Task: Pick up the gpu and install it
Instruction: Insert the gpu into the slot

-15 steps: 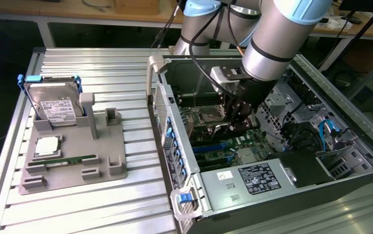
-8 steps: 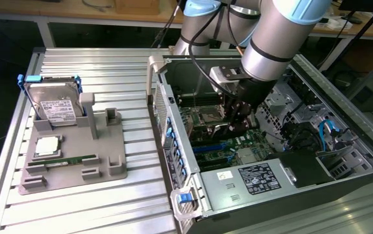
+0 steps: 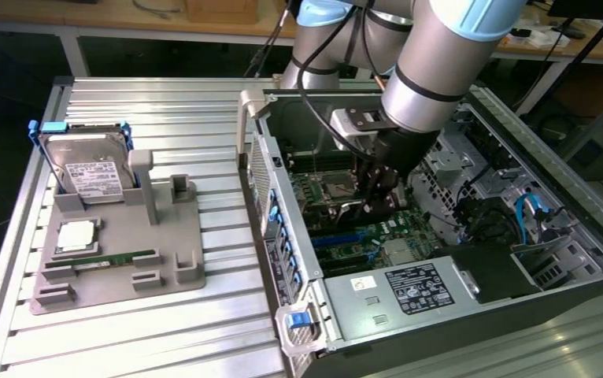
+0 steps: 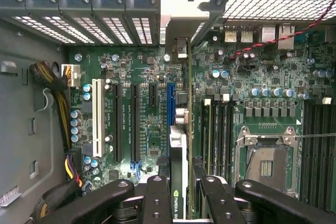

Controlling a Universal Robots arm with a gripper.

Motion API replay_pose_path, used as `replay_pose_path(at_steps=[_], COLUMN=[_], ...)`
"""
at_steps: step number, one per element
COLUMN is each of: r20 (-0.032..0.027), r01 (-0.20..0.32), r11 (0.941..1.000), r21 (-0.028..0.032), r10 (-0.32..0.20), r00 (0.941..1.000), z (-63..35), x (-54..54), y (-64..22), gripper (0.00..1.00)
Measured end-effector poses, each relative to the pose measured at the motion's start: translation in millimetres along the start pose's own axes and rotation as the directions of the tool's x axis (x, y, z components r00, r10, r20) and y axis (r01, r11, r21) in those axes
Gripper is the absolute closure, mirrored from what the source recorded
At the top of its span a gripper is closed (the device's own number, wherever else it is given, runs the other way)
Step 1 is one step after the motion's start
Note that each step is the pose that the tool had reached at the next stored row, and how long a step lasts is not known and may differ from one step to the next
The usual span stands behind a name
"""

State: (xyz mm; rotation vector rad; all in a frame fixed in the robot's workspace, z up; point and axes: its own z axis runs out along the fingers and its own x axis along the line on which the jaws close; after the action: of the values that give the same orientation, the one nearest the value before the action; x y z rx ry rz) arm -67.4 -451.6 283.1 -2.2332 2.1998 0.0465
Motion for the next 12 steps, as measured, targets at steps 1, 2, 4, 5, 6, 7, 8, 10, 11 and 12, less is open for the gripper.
replay_pose_path(at_steps=[1,2,4,5,6,7,8,10,11,12], r20=[0.0,0.0001,0.0001,0.0,0.0001,0.0002,0.0008,0.0011,0.0012,0.0012], r01=[0.0,0.0,0.0,0.0,0.0,0.0,0.0,0.0,0.0,0.0], r11=[1.0,1.0,1.0,1.0,1.0,1.0,1.0,1.0,1.0,1.0], r21=[0.0,0.0,0.0,0.0,0.0,0.0001,0.0003,0.0005,0.0005,0.0006], r10=[0.0,0.0,0.0,0.0,0.0,0.0,0.0,0.0,0.0,0.0], r00=[1.0,1.0,1.0,1.0,1.0,1.0,1.0,1.0,1.0,1.0], z=[0.2,0.5,0.8,0.8,0.8,1.0,1.5,2.8,3.6,4.4], x=[0.0,0.0,-0.1,0.0,0.0,0.0,0.1,0.3,0.5,0.6], y=[0.6,1.3,2.4,2.4,2.5,2.5,2.5,2.5,2.5,2.5], gripper=[0.73,0.73,0.73,0.73,0.73,0.73,0.73,0.73,0.73,0.73])
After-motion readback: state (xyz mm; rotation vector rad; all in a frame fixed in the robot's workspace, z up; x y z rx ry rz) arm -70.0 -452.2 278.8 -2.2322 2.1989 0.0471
